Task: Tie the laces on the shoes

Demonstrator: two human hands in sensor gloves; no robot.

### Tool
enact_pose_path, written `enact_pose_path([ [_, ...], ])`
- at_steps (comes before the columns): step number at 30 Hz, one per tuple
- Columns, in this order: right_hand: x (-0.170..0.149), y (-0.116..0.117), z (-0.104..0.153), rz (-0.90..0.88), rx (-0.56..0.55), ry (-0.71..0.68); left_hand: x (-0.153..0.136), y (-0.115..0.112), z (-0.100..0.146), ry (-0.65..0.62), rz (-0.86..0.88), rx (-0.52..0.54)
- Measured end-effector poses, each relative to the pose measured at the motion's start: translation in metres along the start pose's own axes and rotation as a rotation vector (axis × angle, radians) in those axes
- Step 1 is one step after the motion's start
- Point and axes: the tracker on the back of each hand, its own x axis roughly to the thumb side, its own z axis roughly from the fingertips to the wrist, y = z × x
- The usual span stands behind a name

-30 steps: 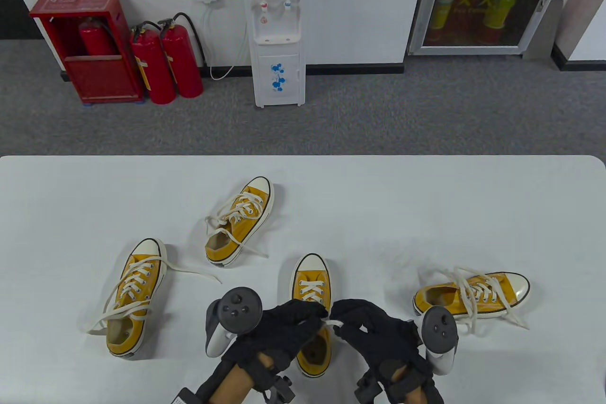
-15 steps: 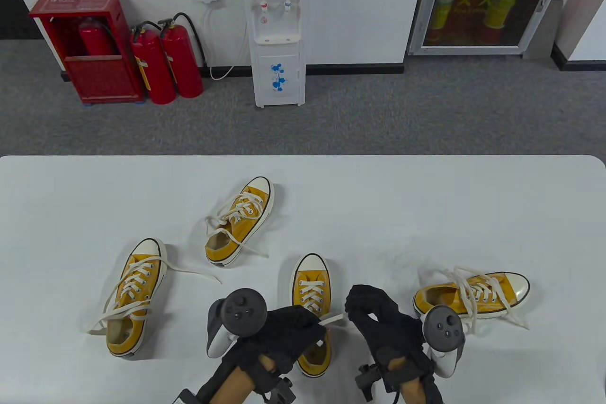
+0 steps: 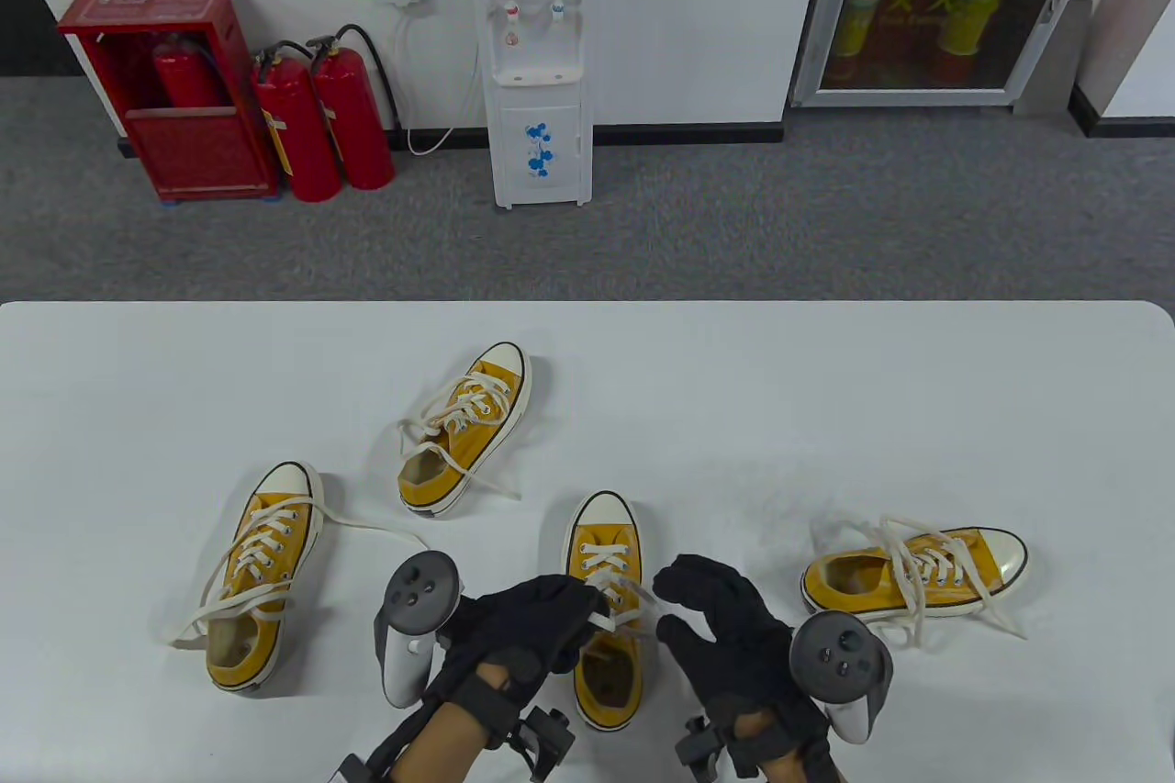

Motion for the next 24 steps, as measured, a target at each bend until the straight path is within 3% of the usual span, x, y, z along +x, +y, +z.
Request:
enact_pose_path([
  [4,0.003,0.015,0.000,-0.004,0.076,0.008,-0.001,-0.003,-0.001,-0.004,0.023,-0.030],
  [10,-0.002,0.025,0.000,-0.039,0.083,0.057,0.003,-0.011,-0.001,-0.026,-0.018,-0.079],
  [16,-0.006,0.019,-0.001,-0.097,0.002,0.098,0.009,-0.008,0.000,-0.068,-0.116,-0.037],
  [24,-0.008,-0.010,0.000,-0.204,-0.152,0.105,0.028,0.011,0.005,-0.163,-0.445,0.099],
])
